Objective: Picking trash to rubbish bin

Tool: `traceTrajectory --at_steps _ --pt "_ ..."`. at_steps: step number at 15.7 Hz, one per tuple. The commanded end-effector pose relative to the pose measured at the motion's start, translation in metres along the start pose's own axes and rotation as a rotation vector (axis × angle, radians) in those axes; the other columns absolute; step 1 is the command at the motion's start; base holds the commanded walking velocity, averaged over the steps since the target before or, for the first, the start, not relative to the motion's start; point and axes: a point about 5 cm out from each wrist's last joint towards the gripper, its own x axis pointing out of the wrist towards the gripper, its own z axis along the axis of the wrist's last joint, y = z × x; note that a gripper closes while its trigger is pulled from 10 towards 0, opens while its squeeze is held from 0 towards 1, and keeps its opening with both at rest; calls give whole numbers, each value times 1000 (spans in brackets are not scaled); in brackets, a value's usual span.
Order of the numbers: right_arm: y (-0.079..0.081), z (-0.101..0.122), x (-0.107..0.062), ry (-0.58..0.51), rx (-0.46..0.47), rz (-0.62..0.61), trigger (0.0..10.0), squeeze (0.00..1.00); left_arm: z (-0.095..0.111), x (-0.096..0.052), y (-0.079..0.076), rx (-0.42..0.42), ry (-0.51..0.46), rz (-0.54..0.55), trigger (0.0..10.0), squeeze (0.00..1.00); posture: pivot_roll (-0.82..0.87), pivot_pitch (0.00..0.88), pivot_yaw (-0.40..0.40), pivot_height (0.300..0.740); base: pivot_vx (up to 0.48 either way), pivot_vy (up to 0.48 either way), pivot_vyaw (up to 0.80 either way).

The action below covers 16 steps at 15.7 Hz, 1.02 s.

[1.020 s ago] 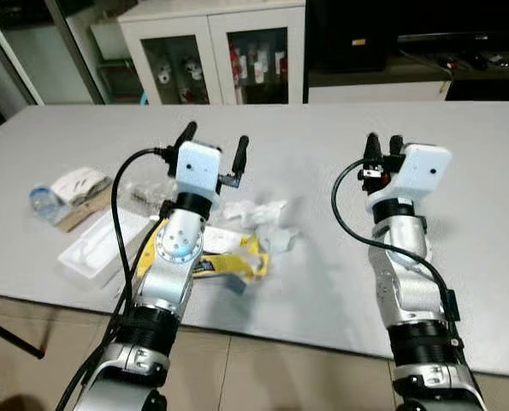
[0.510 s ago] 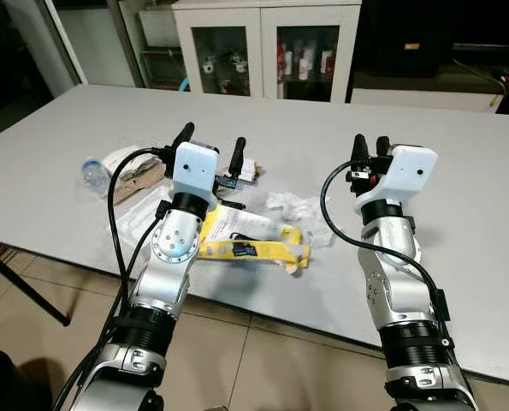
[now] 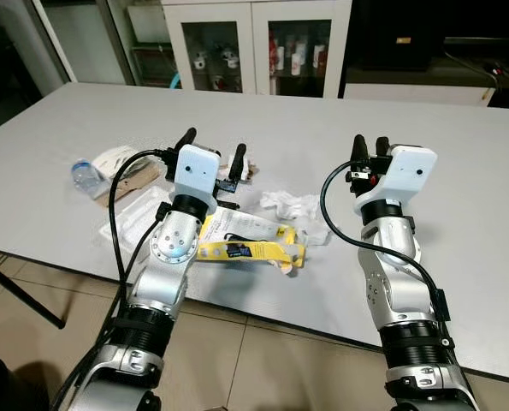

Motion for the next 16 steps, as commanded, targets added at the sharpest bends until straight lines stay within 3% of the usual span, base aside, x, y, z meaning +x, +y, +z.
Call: traceTrajectory --at_steps 1,2,4,6,8,10,15,16 --pt "3 -2 0 18 2 11 10000 0 1 3 6 50 16 -17 10000 0 -3 25 102 740 0 0 0" --pt "3 -3 -1 22 2 11 10000 0 9 8 12 165 3 -105 10000 0 -2 26 101 740 0 0 0" --pt "3 -5 -1 34 4 11 10000 0 27 10 29 454 36 -469 10000 0 11 25 100 740 0 0 0" --pt "5 -6 -1 38 3 18 10000 0 42 9 48 511 73 -546 10000 0 13 23 102 740 0 0 0" --pt "5 -6 -1 41 3 19 10000 0 50 5 56 467 87 -590 10000 0 16 19 102 740 0 0 0" --pt "5 -7 -2 46 4 21 10000 0 62 -3 66 228 100 -668 10000 0 22 12 102 740 0 0 0" --pt "8 -11 -4 63 4 31 10000 0 55 -41 61 -35 164 -874 10000 0 26 0 113 740 0 0 0" --pt "8 -11 -4 64 4 31 10000 0 56 -43 62 -48 168 -887 10000 0 31 0 113 740 0 0 0"
